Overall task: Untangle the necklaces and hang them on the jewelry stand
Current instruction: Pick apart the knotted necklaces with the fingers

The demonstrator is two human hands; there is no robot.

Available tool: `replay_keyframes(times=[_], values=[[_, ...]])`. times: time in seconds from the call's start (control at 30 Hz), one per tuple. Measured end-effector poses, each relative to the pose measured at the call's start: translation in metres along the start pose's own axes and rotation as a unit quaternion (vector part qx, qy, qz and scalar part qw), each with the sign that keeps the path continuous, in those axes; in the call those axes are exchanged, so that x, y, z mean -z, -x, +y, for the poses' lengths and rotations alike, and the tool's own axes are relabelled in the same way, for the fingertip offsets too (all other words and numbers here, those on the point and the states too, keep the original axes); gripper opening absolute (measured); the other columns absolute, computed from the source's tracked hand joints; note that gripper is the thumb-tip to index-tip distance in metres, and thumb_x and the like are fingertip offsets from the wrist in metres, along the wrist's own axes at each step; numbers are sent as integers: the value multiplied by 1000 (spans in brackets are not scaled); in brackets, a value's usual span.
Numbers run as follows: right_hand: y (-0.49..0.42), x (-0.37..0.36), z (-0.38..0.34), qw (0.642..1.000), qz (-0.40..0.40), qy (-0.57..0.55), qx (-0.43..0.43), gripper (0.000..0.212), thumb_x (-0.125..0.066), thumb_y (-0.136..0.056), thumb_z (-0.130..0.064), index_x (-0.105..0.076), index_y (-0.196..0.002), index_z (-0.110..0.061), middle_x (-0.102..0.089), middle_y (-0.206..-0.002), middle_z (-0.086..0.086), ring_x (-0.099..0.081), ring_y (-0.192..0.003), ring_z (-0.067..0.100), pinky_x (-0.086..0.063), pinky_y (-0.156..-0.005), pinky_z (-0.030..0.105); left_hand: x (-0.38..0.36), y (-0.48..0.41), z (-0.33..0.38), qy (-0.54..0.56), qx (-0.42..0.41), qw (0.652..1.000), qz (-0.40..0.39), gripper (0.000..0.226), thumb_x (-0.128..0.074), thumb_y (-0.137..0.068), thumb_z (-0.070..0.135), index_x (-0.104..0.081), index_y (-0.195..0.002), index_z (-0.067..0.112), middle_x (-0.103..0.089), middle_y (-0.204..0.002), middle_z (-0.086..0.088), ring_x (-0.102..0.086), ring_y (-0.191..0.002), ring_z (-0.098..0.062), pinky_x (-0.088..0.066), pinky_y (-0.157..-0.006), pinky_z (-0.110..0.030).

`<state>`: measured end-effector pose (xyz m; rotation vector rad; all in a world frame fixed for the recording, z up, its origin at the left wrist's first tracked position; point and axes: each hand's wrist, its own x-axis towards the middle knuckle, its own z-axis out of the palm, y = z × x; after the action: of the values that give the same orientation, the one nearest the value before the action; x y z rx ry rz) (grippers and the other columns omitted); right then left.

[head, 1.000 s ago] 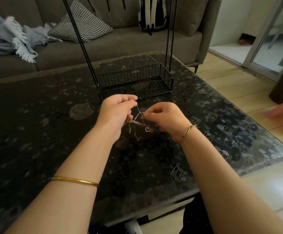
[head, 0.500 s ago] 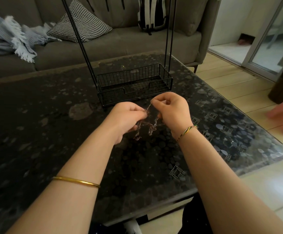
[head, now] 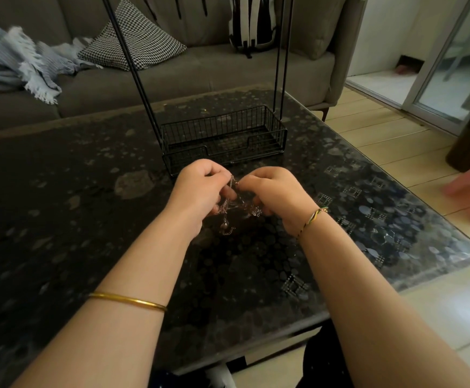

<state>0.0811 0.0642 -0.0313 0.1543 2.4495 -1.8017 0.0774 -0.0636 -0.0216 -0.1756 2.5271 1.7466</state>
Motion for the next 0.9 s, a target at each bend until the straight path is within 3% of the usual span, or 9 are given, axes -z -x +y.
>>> replay_keyframes(times=[0.13, 0.4, 0.47, 0.6, 0.73, 0.9], values=[[2, -2, 0, 999, -24, 14, 22, 14, -65, -85, -20, -71, -84, -7, -52, -66, -2, -43, -58, 8, -33, -50, 18, 0, 0, -1, -6, -7, 1000, 5, 12, -52, -97, 17, -64, -94, 16, -64, -68, 0, -46, -54, -9, -40, -51, -23], [-3, 1, 4, 997, 54, -39, 37, 10, -63, -88, -18, -67, -82, -12, -56, -70, -4, -50, -66, 6, -42, -63, 21, -3, 0, 0, -29, -4, 1000, -9, 14, -52, -98, 18, -63, -90, 17, -64, -70, -1, -47, -50, -7, -43, -52, -23], [-4, 0, 6, 996, 73, -5, 53, 9, -64, -88, -20, -67, -81, -14, -56, -70, -4, -51, -66, 7, -44, -65, 23, -4, -1, -1, -33, 3, 999, -12, 14, -52, -98, 18, -63, -90, 16, -64, -68, 0, -47, -50, -8, -45, -54, -24], [-8, -4, 9, 975, 136, 133, 117, 12, -65, -85, -29, -64, -73, -30, -65, -82, -4, -59, -88, 21, -51, -80, 38, -5, -1, 0, -33, 10, 999, -9, 13, -52, -98, 18, -63, -91, 16, -63, -68, 0, -48, -51, -8, -47, -56, -24], [-3, -4, 2, 991, 82, -10, 105, 12, -64, -87, -18, -66, -76, -16, -60, -69, -4, -53, -64, 8, -45, -63, 26, -4, -1, 0, -41, 2, 999, -6, 15, -50, -98, 18, -63, -90, 17, -61, -66, 1, -49, -54, -10, -47, -60, -28], [-2, -1, 1, 991, 52, -112, 52, 17, -55, -94, -14, -60, -79, -10, -55, -60, -2, -48, -55, 6, -40, -49, 13, -6, 0, -1, -65, -10, 997, -42, 12, -53, -96, 13, -64, -93, 14, -59, -65, 0, -50, -53, -9, -45, -49, -19]])
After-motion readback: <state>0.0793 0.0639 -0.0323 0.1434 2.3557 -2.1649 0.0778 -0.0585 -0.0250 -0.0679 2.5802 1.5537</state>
